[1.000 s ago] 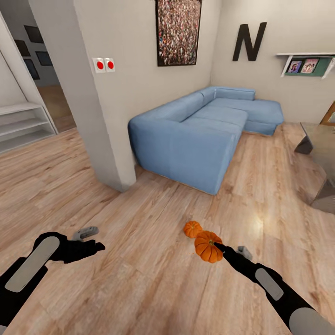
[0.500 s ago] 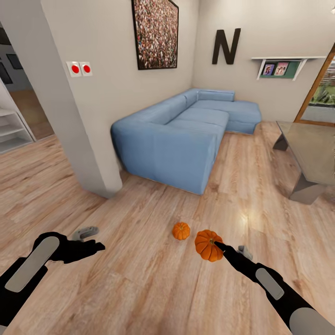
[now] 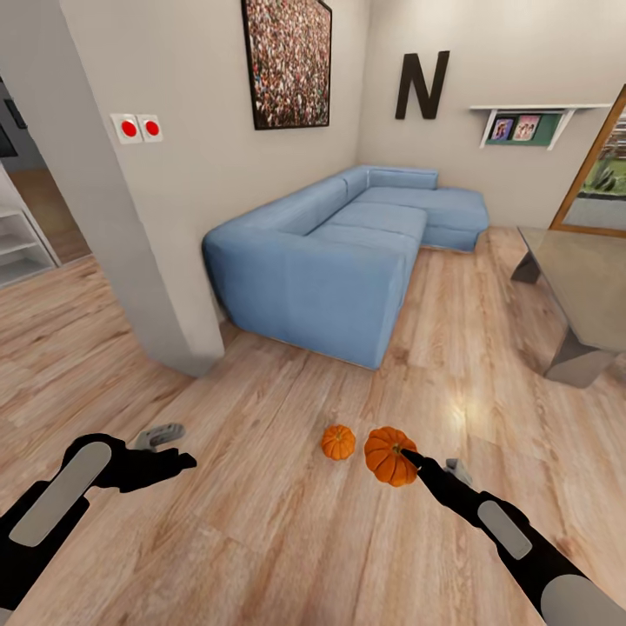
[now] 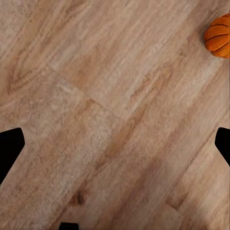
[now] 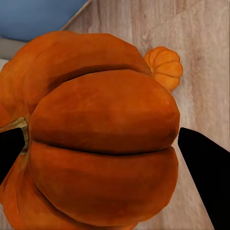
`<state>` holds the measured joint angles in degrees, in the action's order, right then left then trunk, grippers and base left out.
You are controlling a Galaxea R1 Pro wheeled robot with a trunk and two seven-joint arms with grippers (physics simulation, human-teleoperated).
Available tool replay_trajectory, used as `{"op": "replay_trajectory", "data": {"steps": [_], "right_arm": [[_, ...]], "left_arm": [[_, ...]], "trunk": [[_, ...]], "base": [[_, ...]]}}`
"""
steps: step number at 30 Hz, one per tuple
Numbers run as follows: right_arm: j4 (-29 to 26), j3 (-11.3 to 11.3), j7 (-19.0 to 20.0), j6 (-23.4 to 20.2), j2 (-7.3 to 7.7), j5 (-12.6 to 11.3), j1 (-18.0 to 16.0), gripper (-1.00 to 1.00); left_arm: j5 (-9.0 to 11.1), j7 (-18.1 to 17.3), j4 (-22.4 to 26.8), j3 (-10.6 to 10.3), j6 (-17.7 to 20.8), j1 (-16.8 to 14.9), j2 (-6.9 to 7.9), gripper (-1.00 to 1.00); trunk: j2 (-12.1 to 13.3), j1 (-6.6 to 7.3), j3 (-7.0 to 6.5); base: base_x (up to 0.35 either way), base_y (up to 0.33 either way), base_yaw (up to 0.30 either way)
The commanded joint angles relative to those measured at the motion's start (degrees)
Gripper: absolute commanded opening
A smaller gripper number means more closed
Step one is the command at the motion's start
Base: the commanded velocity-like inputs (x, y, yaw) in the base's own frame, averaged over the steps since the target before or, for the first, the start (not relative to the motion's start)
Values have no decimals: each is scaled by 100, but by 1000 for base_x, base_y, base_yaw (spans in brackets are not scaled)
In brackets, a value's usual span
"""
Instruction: Place each of the two pumpkins and all three candles from the living room inside a cabinet in the living room (use any cabinet), then make sure every cabinet is closed, and position the cauldron so it is next to a table in the living room.
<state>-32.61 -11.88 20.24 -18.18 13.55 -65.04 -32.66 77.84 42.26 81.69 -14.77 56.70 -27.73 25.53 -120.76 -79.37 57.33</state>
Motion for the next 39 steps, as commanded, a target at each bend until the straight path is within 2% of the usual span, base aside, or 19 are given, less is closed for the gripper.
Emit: {"op": "replay_trajectory", "data": {"steps": [1, 15, 39], "right_arm": [[0, -26, -2, -10, 7, -51, -4, -100], [0, -33, -2, -10, -2, -53, -4, -100], [9, -33, -2, -10, -2, -60, -4, -100]], "left_arm": [[55, 61, 5, -9, -1, -6, 5, 100], [55, 54, 18, -6, -1, -6, 6, 100], [50, 58, 16, -15, -1, -8, 5, 100]], "trunk": [[-2, -1, 11], [-2, -1, 26], [-2, -1, -37]], "base": [[91, 0, 0], [123, 0, -27], [20, 0, -268]]}}
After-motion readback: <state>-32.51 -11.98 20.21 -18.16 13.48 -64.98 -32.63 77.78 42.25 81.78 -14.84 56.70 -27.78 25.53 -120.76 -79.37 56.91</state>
